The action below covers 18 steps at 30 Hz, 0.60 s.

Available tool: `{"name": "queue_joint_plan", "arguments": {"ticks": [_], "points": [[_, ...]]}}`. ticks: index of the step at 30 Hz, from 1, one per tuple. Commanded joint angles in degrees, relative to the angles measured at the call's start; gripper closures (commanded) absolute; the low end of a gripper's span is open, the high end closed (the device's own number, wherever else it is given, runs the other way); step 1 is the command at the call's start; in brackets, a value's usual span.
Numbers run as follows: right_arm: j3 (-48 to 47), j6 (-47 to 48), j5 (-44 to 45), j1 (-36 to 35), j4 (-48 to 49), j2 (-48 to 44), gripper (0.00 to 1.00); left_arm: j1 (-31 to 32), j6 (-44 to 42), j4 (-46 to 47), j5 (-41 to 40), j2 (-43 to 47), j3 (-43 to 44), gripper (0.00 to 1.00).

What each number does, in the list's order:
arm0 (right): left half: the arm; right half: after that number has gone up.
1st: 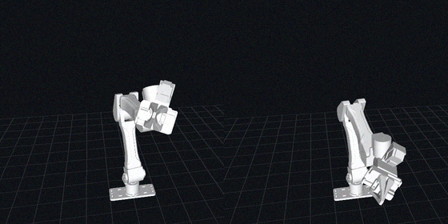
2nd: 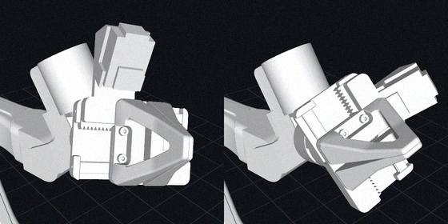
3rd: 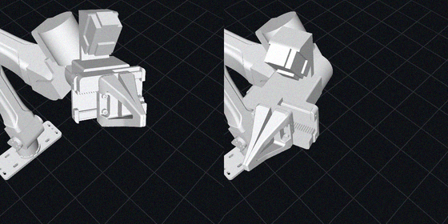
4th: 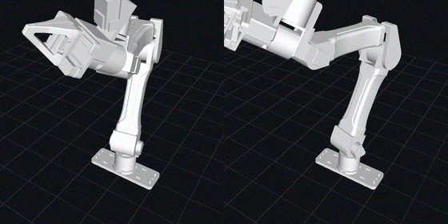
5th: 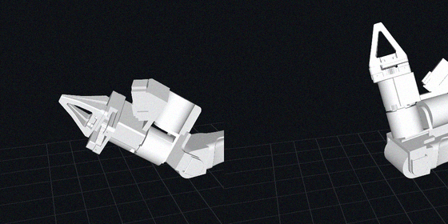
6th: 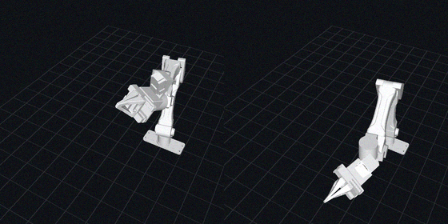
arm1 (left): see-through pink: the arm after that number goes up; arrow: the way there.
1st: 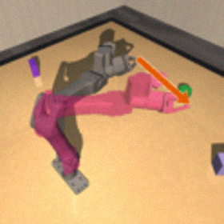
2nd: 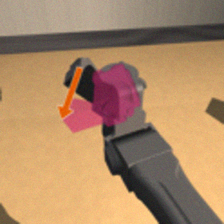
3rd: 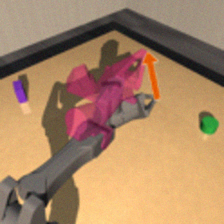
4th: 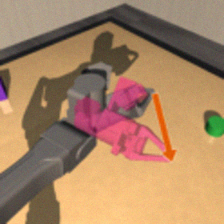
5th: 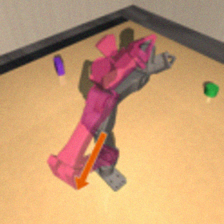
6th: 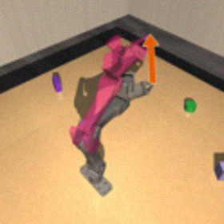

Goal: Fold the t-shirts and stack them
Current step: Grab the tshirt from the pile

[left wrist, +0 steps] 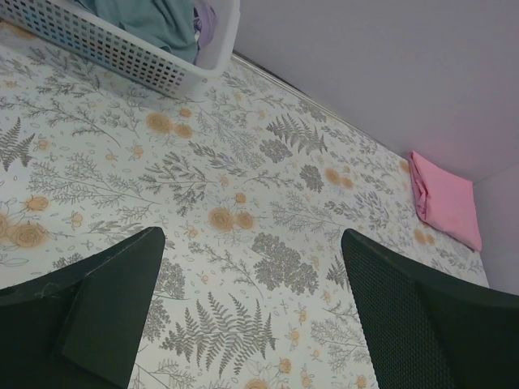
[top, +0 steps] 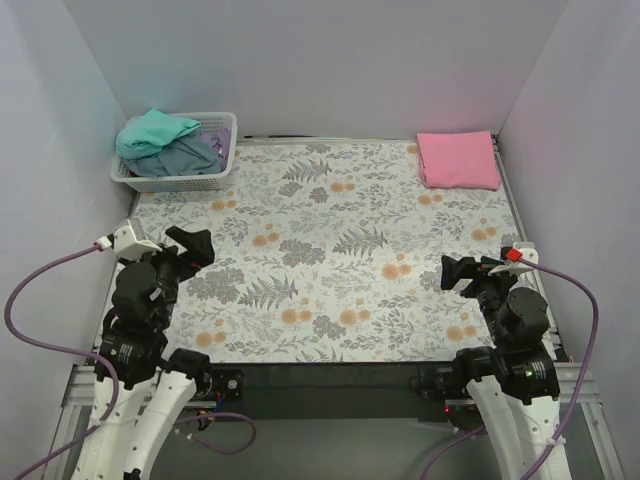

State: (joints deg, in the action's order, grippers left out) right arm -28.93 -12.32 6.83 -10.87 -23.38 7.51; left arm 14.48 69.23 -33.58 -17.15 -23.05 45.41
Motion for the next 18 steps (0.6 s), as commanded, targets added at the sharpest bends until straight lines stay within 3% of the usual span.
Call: {"name": "queue_joint_plan", "arguments": {"ticks": [1, 7, 11, 18], "points": [[-1.40, 2.29, 2.48, -0.81, 3.68, -0.21, 0.02, 0.20, 0.29, 2.82, -0.26, -2.00, -0.41, 0.10], [0.80, 0.81, 4.52, -2.40, 3.42, -1.44, 0.02, 0.20, 0.38, 5.54, -1.48, -10.51, 0.20, 0.09], [2.29, -0.60, 0.56, -3.19, 3.51, -1.44, 0.02, 0.29, -0.23, 7.39, -2.89, -24.12, 5.12, 0.10], [2.47, -1.13, 0.99, -4.24, 3.43, -1.09, 0.01, -3.39, -6.11, 11.60, -13.16, -52.86, 23.91, 0.10]]}}
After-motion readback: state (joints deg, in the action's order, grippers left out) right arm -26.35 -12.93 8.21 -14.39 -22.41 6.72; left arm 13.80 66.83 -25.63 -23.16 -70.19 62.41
